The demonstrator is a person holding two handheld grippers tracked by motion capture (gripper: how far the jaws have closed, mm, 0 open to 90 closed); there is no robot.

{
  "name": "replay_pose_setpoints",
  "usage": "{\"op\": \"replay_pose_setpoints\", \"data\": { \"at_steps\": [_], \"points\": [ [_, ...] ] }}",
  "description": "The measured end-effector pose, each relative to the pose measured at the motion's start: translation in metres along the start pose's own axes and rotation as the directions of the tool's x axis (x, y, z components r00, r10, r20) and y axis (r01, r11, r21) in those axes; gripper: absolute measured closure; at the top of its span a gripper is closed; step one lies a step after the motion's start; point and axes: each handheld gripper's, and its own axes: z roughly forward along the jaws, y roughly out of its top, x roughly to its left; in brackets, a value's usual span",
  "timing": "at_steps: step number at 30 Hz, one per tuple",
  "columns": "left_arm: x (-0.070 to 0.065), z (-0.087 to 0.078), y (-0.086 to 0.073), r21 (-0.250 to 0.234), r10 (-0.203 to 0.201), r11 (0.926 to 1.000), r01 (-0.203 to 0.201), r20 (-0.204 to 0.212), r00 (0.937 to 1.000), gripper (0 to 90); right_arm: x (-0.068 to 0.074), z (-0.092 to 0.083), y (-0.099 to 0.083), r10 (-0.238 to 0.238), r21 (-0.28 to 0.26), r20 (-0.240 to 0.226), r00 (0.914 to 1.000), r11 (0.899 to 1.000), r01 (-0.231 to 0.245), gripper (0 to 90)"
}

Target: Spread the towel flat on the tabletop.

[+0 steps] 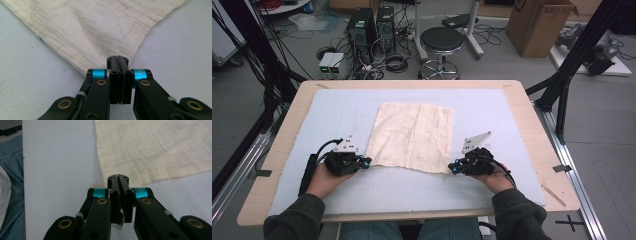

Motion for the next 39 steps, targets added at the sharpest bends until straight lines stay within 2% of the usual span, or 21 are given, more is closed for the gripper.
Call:
{"op": "replay_pose_setpoints", "data": {
  "at_steps": [4, 7, 14, 16, 22, 24, 25, 26, 27, 28, 30, 34, 37, 39],
  "points": [
    [-0.008, -0.005, -0.004, -0.003, 0.018, 0.9998, -0.018, 0.002, 0.9998, 88.3, -0.001, -0.008, -0.004, 0.016, -0.046, 0.019, 0.9997, 0.999, -0.015, 88.4],
    [-0.014, -0.008, -0.006, -0.010, 0.026, 0.9996, -0.026, 0.008, 0.9996, 88.3, -0.001, -0.012, -0.005, 0.029, -0.062, 0.018, 0.9994, 0.998, -0.028, 88.3],
    [-0.023, -0.013, -0.011, -0.036, 0.032, 0.9988, -0.032, 0.018, 0.9993, 88.2, 0.000, -0.018, -0.009, 0.020, -0.040, 0.048, 0.9987, 0.999, -0.018, 88.2],
    [-0.026, -0.014, -0.012, -0.037, 0.038, 0.9986, -0.038, 0.018, 0.9991, 88.2, 0.000, -0.026, -0.017, 0.042, -0.039, 0.067, 0.9968, 0.998, -0.040, 88.2],
    [-0.031, -0.014, -0.015, -0.034, 0.047, 0.9984, -0.046, 0.030, 0.9985, 88.2, 0.001, -0.036, -0.030, 0.073, -0.036, 0.089, 0.9933, 0.997, -0.070, 87.8],
    [-0.030, -0.013, -0.015, -0.029, 0.048, 0.9985, -0.047, 0.030, 0.9984, 87.5, 0.002, -0.037, -0.033, 0.084, -0.031, 0.082, 0.9931, 0.996, -0.082, 80.9],
    [-0.030, -0.013, -0.014, -0.035, 0.039, 0.9987, -0.038, 0.037, 0.9985, 82.6, 0.002, -0.036, -0.033, 0.080, -0.032, 0.078, 0.9937, 0.996, -0.078, 75.1],
    [-0.030, -0.014, -0.014, -0.040, 0.026, 0.9989, -0.024, 0.040, 0.9989, 71.0, 0.004, -0.037, -0.031, 0.076, -0.048, 0.078, 0.9941, 0.996, -0.072, 70.7],
    [-0.029, -0.015, -0.014, -0.051, 0.025, 0.9984, -0.023, 0.034, 0.9991, 71.0, 0.004, -0.037, -0.031, 0.076, -0.048, 0.078, 0.9941, 0.996, -0.072, 70.7],
    [-0.028, -0.017, -0.014, -0.062, 0.019, 0.9979, -0.017, 0.034, 0.9992, 65.7, 0.005, -0.038, -0.027, 0.068, -0.084, 0.080, 0.9945, 0.995, -0.061, 66.0],
    [-0.025, -0.019, -0.014, -0.078, 0.003, 0.9970, -0.001, 0.025, 0.9997, 63.5, 0.006, -0.038, -0.024, 0.065, -0.092, 0.085, 0.9943, 0.994, -0.057, 63.8],
    [-0.021, -0.018, -0.016, -0.086, -0.027, 0.9959, 0.028, 0.008, 0.9996, 54.9, 0.006, -0.040, -0.007, 0.044, -0.147, 0.104, 0.9936, 0.989, -0.028, 60.9],
    [-0.020, -0.014, -0.018, -0.082, -0.040, 0.9957, 0.041, 0.010, 0.9991, 54.3, 0.006, -0.038, -0.002, 0.036, -0.158, 0.114, 0.9928, 0.987, -0.017, 59.3],
    [-0.019, -0.013, -0.019, -0.076, -0.039, 0.9963, 0.040, 0.011, 0.9992, 53.0, 0.007, -0.035, 0.002, 0.032, -0.164, 0.104, 0.9941, 0.986, -0.014, 59.3]
  ]
}}
